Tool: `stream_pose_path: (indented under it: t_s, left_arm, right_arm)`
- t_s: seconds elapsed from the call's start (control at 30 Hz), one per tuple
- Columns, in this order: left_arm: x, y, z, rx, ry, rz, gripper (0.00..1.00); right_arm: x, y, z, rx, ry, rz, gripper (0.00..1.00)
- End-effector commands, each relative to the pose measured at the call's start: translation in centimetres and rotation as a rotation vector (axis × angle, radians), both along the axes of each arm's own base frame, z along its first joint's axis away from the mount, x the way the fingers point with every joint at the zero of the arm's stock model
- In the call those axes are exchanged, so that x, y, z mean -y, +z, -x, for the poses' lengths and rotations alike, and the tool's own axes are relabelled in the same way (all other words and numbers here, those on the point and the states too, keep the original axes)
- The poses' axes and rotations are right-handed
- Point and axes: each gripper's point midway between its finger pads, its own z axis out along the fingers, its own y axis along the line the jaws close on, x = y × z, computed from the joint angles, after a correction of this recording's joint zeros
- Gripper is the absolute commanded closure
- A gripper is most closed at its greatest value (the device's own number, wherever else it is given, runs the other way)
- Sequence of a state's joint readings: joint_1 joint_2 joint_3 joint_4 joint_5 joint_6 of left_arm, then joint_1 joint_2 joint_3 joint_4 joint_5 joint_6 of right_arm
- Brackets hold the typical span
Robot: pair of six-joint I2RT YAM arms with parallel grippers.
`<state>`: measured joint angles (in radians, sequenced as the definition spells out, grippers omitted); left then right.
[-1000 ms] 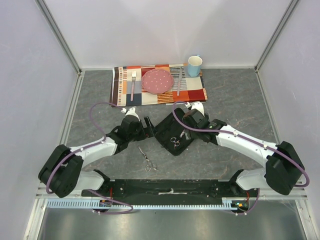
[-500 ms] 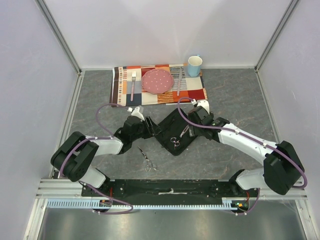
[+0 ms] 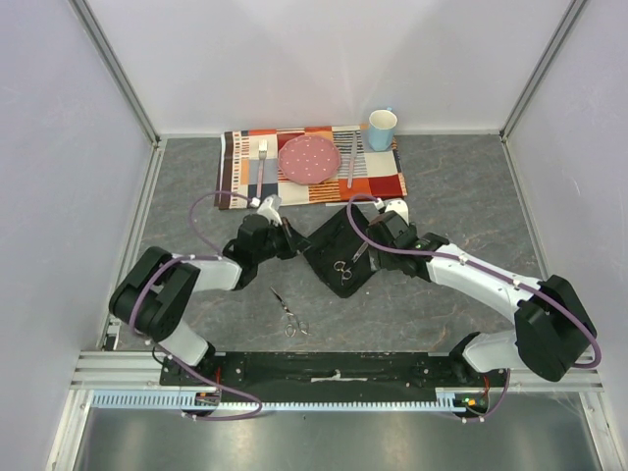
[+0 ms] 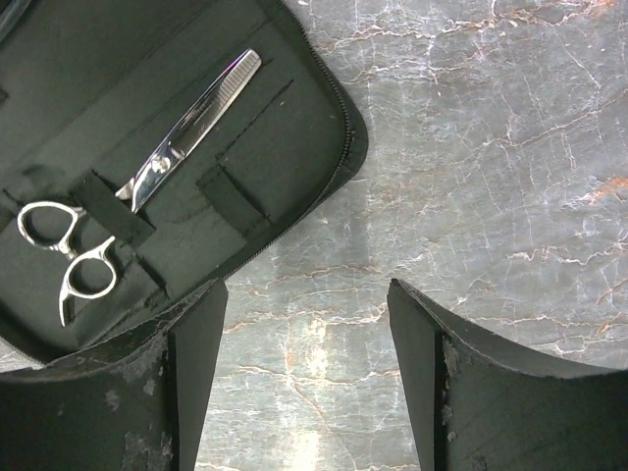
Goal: Sort the hair-cutting tools
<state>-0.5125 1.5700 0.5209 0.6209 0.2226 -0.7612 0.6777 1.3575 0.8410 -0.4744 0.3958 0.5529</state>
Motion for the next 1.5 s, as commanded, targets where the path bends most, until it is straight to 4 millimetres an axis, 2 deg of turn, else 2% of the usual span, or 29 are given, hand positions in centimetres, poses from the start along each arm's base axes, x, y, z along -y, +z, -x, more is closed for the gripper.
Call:
stream_pose_path:
  t_s: [0.0, 0.03, 0.07, 0.1, 0.13, 0.17, 0.2, 0.23, 0.3, 0.37, 0.4, 0.43, 0.5, 0.53, 0.57, 0.63, 0.67, 0.83, 0.97, 1.1, 1.3, 1.37, 1.4, 1.43, 1.47]
  left_arm:
    - [1.6, 4.1, -3.2, 0.187, -0.213, 0.057, 0.98]
    - [2.9, 6.2, -3.2, 0.222, -0.341, 0.108, 0.98]
    - [2.8, 6.6, -3.7, 0.22, -0.39, 0.119, 0.98]
    - [3.1, 6.3, -3.3, 0.196, -0.469, 0.111, 0.98]
    - [4.2, 7.5, -3.2, 0.201, -0.591, 0.138, 0.98]
    - [4.6, 7.5, -3.2, 0.193, -0.636, 0.123, 0.98]
    - [4.3, 5.9, -2.5, 0.133, -0.684, 0.068, 0.98]
    - [4.8, 6.9, -3.6, 0.163, -0.716, 0.05, 0.98]
    - [4.8, 6.9, -4.0, 0.146, -0.773, -0.005, 0.98]
    - [4.6, 5.0, -4.4, 0.115, -0.814, -0.058, 0.98]
    - [4.8, 5.8, -5.4, 0.154, -0.836, -0.084, 0.98]
    - [4.4, 3.8, -4.5, 0.053, -0.862, -0.089, 0.98]
    - [4.5, 3.4, -5.2, 0.084, -0.911, -0.124, 0.98]
    - [4.0, 2.7, -4.1, 0.015, -0.94, -0.119, 0.98]
    - [4.0, 1.3, -3.8, -0.02, -0.962, -0.119, 0.98]
    - [4.0, 0.8, -3.5, -0.001, -1.018, -0.146, 0.97]
    - [3.8, -0.1, -2.7, -0.032, -1.051, -0.149, 0.97]
    - [4.7, 0.3, -1.3, 0.001, -1.127, -0.148, 0.91]
    - [4.9, 1.3, -1.5, 0.051, -1.129, -0.188, 0.88]
    - [4.9, 2.1, -3.4, 0.123, -1.076, -0.26, 0.82]
    - [5.0, 3.9, -6.7, 0.225, -0.929, -0.378, 0.63]
    - [5.1, 4.8, -8.0, 0.264, -0.866, -0.416, 0.47]
    - [4.6, 4.5, -8.8, 0.263, -0.82, -0.462, 0.42]
    - [4.3, 4.7, -9.4, 0.27, -0.784, -0.484, 0.41]
    - [4.4, 6.2, -10.4, 0.312, -0.722, -0.482, 0.41]
  right_arm:
    - [-0.3, 0.5, -0.3, 0.027, 0.021, -0.019, 0.25]
    - [-0.3, 0.6, -0.4, 0.027, 0.029, -0.015, 0.25]
    - [-0.4, 0.7, -0.2, 0.019, 0.039, -0.017, 0.25]
    - [-0.4, 0.7, -0.1, 0.013, 0.046, -0.013, 0.25]
    - [-0.5, 0.9, -0.1, 0.009, 0.056, -0.013, 0.25]
    - [-0.6, 0.9, 0.2, -0.001, 0.069, -0.014, 0.25]
    - [-0.6, 1.0, 0.3, -0.004, 0.076, -0.014, 0.25]
    - [-0.5, 1.0, 0.4, -0.009, 0.085, -0.007, 0.25]
    - [-0.4, 1.5, 0.4, 0.004, 0.088, -0.012, 0.25]
    - [-0.3, 1.9, 0.4, 0.014, 0.09, -0.011, 0.24]
    - [-0.3, 1.9, 0.4, 0.014, 0.09, -0.008, 0.24]
    - [-0.3, 2.1, 0.4, 0.011, 0.09, -0.006, 0.24]
    - [-0.3, 2.1, 0.5, 0.007, 0.095, -0.005, 0.24]
    - [-0.3, 2.1, 0.5, 0.004, 0.097, -0.006, 0.24]
    - [-0.4, 2.0, 0.6, -0.001, 0.101, -0.008, 0.24]
    - [-0.5, 2.0, 0.7, -0.008, 0.106, -0.008, 0.24]
    - [-0.5, 1.9, 0.7, -0.011, 0.108, -0.009, 0.24]
    - [-1.0, 1.9, 1.2, -0.03, 0.148, -0.03, 0.24]
    - [-1.6, 2.3, 1.8, -0.031, 0.189, -0.066, 0.24]
    - [-1.8, 2.6, 2.2, -0.021, 0.208, -0.089, 0.23]
    - [-2.0, 3.4, 2.6, -0.001, 0.234, -0.118, 0.21]
    - [-2.0, 3.6, 2.7, 0.005, 0.238, -0.123, 0.2]
    - [-2.1, 3.7, 2.8, 0.003, 0.245, -0.124, 0.2]
    - [-2.2, 3.8, 2.9, 0.005, 0.253, -0.128, 0.2]
    - [-2.4, 3.9, 3.0, 0.005, 0.262, -0.132, 0.2]
